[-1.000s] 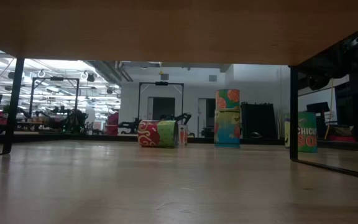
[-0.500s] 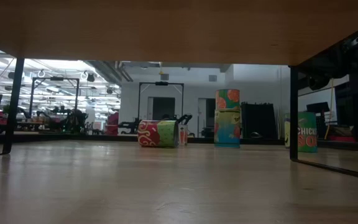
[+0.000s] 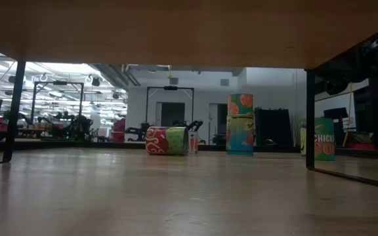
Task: Pick and place cans onto a shelf
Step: Put the canned pineapple on the shelf
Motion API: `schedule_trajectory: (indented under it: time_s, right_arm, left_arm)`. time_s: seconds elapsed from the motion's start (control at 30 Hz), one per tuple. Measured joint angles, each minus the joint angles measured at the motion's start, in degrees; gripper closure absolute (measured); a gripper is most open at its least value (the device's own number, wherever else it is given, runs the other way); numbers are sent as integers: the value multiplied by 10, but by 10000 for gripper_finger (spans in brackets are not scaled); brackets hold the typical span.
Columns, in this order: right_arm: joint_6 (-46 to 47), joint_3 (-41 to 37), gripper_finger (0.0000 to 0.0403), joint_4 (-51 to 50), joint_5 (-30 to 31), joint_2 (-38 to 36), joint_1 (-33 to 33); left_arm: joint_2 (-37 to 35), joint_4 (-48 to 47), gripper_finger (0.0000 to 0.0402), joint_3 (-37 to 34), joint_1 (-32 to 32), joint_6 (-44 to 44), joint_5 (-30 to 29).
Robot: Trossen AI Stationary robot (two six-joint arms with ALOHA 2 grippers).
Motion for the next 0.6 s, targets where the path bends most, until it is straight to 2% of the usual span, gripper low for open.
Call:
schedule_trajectory:
  time_s: [0.13,0.6]
  right_arm:
    - [0,0,342,0,0,0,0]
    - [0,0,342,0,0,0,0]
  left_arm:
    - [-11,-15,401,36,10,-8,0]
    - [-33,-39,401,205,45,-119,-18]
